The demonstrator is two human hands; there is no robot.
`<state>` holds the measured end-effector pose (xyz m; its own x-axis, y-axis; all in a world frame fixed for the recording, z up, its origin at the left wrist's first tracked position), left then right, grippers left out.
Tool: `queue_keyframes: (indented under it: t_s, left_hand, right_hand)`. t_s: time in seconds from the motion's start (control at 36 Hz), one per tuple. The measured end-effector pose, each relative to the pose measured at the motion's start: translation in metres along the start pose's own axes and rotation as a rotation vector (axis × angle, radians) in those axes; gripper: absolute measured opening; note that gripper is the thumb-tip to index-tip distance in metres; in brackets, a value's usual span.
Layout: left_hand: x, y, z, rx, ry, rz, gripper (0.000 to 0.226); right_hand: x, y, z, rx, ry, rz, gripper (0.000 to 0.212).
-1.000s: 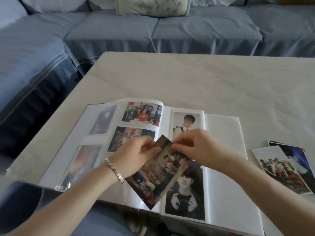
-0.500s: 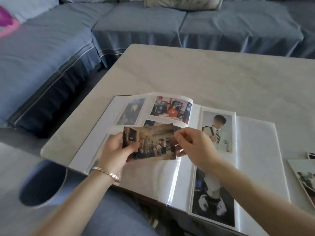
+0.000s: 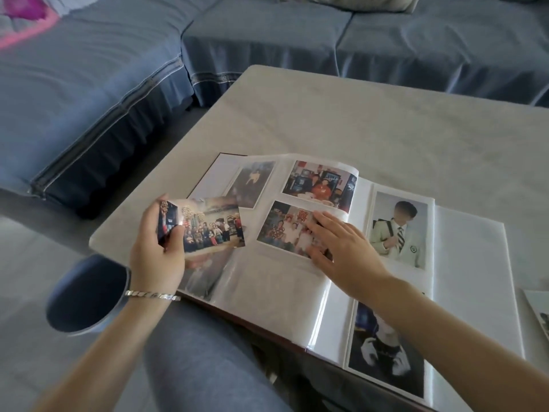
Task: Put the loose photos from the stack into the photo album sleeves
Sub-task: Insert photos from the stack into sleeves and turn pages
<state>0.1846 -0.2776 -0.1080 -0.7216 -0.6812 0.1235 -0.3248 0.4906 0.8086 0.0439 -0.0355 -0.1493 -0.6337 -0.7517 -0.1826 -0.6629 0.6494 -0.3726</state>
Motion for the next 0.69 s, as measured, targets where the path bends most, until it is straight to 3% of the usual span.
queue_keyframes:
  t_s: [0.19,0.33,0.69]
  left_hand:
    - [-0.001,-0.011,0.001,-0.029,-0.009,0.030,0.046]
    - [0.000,-0.027,0.002,-0.137,-0.049,-0.065,0.047]
    - [-0.002,-0.060,0.028,-0.283,-0.569,-0.262,0.024]
  right_hand:
    - [0.000,-0.001,-0.002,0.018,-0.019,0.003,0.057]
    - [0.000,-0.001,-0.002,0.022,-0.035,0.009,0.057]
    - [-0.001,-0.002,-0.007,0.014,-0.034,0.004,0.057]
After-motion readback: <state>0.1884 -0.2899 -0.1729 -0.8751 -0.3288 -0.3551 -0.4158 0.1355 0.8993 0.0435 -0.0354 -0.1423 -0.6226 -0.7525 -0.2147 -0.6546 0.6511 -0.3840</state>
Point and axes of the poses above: each hand's wrist, its own x-axis towards the middle knuckle, its own z-axis out of the palm, y = z × x, the point moved 7 cm from there along x, towards the middle knuckle, and after that the axes turned 9 degrees about -y, right-handed, at the moved point
